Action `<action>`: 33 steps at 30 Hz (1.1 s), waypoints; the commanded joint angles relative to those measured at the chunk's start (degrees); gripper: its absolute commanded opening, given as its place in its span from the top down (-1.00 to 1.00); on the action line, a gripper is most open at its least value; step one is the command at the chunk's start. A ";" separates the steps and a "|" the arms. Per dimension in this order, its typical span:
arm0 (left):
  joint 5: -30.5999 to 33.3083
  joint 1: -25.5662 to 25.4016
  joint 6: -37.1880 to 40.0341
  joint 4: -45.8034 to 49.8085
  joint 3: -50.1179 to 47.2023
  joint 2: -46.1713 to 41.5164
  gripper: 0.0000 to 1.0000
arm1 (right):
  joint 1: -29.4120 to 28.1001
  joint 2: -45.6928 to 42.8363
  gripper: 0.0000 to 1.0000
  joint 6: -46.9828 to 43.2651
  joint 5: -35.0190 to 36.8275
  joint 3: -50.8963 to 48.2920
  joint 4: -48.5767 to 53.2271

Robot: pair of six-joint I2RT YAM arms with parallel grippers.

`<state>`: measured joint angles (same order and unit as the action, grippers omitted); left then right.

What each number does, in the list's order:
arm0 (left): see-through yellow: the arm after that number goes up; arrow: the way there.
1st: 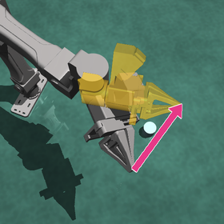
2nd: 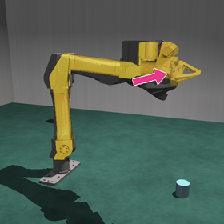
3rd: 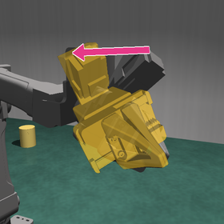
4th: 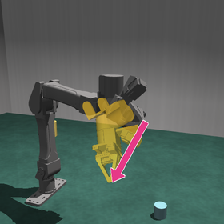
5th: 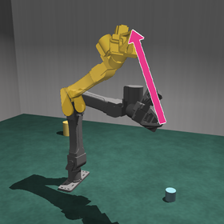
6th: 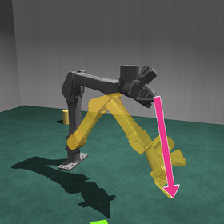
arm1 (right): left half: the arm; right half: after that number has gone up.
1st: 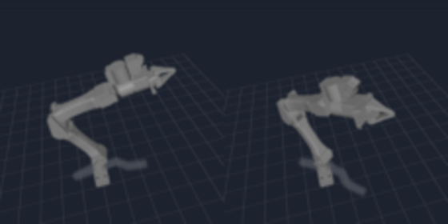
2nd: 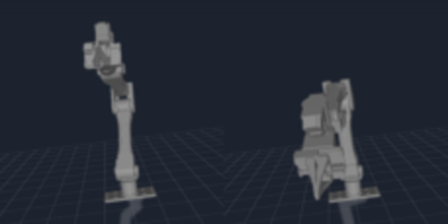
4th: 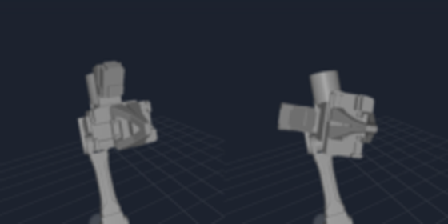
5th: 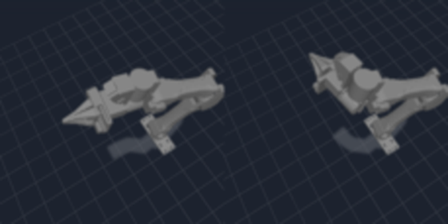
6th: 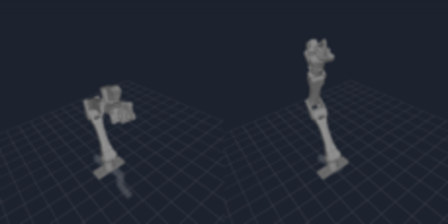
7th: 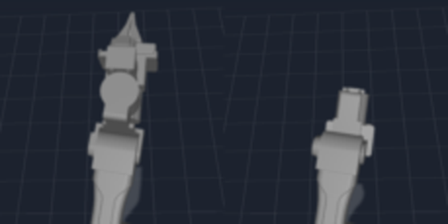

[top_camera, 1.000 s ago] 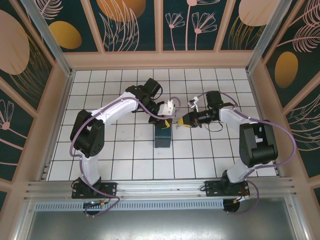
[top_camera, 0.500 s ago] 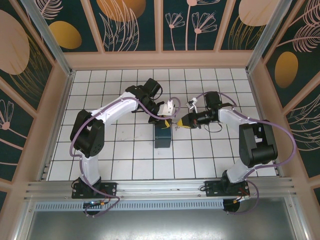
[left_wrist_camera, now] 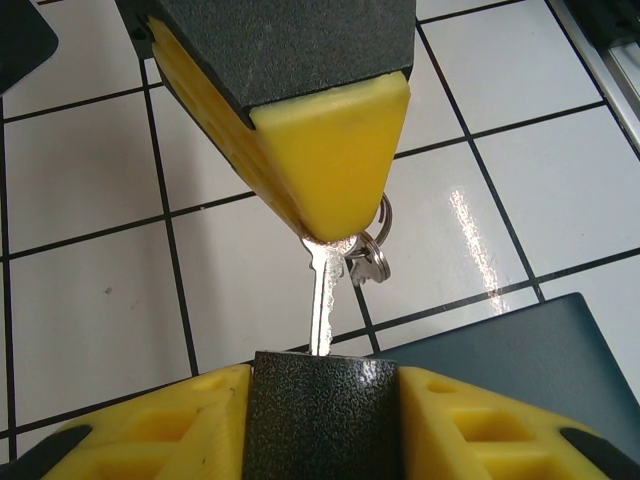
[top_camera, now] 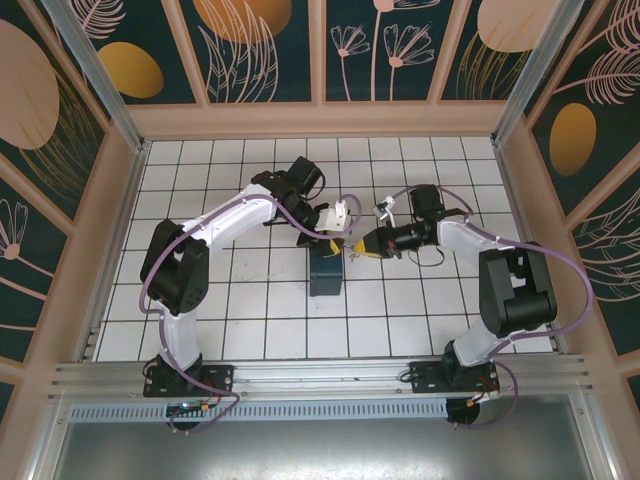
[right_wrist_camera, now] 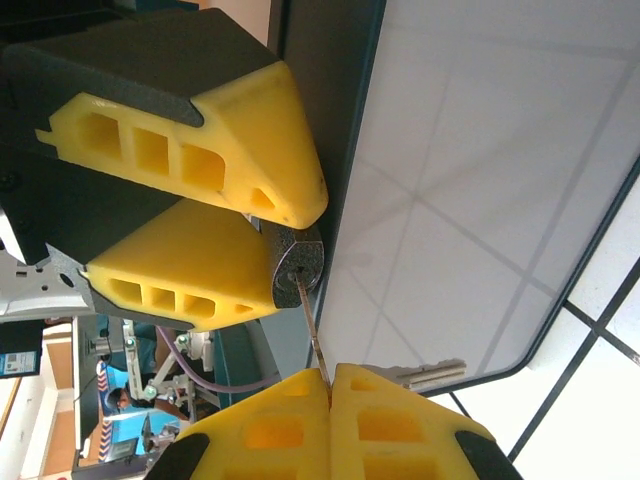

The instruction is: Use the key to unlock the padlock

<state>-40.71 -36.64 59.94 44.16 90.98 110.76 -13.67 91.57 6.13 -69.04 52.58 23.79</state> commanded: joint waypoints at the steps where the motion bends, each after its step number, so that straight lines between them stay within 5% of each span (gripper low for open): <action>1: -0.66 0.01 0.44 0.67 -0.28 0.63 0.19 | -0.48 -1.51 1.00 0.52 -1.84 -0.57 -1.71; 33: -0.11 0.00 -0.82 -4.64 -4.70 -2.02 0.32 | -2.36 -1.76 1.00 6.12 -5.56 -3.72 -10.73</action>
<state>-41.10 -36.25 58.39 40.64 87.81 109.08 -15.11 91.42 12.38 -71.68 48.77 15.16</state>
